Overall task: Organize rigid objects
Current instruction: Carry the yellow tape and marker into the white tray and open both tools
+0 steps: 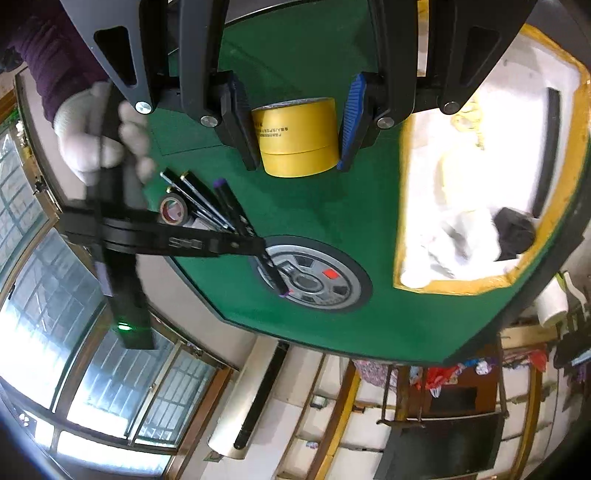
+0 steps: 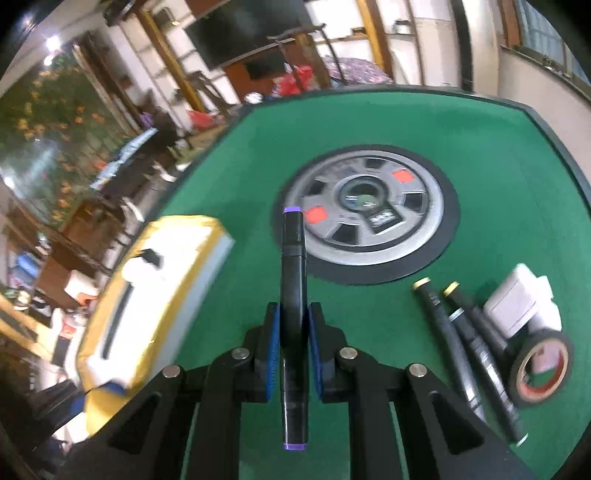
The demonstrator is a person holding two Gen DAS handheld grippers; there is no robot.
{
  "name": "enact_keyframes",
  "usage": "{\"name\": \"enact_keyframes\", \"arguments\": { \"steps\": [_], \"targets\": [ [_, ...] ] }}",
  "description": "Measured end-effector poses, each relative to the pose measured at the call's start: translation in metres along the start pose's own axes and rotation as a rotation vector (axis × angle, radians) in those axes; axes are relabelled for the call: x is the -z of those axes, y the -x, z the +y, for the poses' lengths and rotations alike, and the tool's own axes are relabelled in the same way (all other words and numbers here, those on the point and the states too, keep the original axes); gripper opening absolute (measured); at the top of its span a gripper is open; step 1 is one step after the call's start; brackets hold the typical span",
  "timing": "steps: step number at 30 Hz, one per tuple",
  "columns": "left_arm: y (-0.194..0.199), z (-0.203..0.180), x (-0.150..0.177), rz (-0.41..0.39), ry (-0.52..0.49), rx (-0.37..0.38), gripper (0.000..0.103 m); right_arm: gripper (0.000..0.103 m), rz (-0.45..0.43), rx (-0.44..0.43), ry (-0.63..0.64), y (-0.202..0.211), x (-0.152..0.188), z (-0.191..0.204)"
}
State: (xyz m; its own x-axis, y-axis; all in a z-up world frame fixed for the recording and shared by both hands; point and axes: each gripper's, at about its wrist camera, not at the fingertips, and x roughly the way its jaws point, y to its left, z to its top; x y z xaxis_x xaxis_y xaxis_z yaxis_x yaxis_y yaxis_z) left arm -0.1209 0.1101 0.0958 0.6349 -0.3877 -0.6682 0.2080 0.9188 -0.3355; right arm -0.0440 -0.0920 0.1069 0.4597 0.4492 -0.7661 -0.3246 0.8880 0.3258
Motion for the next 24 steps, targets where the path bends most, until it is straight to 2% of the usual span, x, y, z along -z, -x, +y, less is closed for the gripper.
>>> {"name": "enact_keyframes", "arguments": {
  "steps": [7, 11, 14, 19, 24],
  "targets": [
    [0.029, 0.053, 0.008, -0.038, 0.081, -0.109, 0.045, 0.015, -0.003, -0.138, 0.045, 0.018, 0.015, 0.053],
    [0.039, 0.090, 0.013, -0.048, 0.148, -0.193, 0.045, 0.015, 0.028, -0.203, 0.059, 0.011, 0.019, 0.082],
    [0.037, 0.116, 0.018, -0.025, 0.197, -0.240, 0.045, 0.015, 0.068, -0.247, 0.067, -0.002, 0.025, 0.103],
    [0.020, 0.140, 0.022, 0.019, 0.210, -0.274, 0.045, 0.015, 0.143, -0.264, 0.081, -0.035, 0.037, 0.134],
    [-0.001, 0.152, 0.018, 0.060, 0.201, -0.297, 0.045, 0.015, 0.175, -0.199, 0.089, -0.060, 0.040, 0.154]
  ]
}}
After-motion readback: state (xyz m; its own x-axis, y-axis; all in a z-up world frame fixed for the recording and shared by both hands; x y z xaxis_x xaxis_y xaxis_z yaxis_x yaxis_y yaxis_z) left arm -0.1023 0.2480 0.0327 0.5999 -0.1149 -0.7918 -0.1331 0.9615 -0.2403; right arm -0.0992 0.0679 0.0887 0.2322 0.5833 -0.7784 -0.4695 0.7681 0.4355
